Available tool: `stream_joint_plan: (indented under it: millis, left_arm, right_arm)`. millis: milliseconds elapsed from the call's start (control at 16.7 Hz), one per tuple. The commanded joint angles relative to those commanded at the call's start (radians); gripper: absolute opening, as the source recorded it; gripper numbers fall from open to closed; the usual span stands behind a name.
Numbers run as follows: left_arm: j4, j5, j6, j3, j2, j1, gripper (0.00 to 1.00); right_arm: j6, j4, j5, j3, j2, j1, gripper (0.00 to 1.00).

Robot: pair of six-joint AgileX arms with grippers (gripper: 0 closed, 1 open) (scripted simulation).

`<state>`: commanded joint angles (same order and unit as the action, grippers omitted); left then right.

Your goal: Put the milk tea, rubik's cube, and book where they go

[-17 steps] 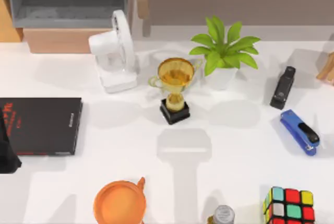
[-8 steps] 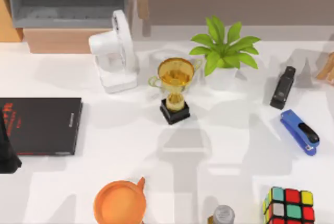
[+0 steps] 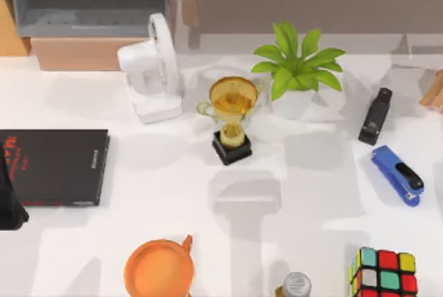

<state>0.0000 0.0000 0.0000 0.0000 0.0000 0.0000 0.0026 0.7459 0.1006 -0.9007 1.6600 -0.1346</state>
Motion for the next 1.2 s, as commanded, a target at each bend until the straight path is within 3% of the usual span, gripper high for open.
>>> stream_joint_plan:
  millis: [660, 1200]
  left_arm:
    - [0.0, 0.0, 0.0, 0.0, 0.0, 0.0, 1.0]
    - [0.0, 0.0, 0.0, 0.0, 0.0, 0.0, 1.0]
  right_arm:
    - [0.003, 0.055, 0.006, -0.084, 0.12, -0.005, 1.0]
    - [0.002, -0.038, -0.013, -0.421, 0.358, 0.008, 1.0]
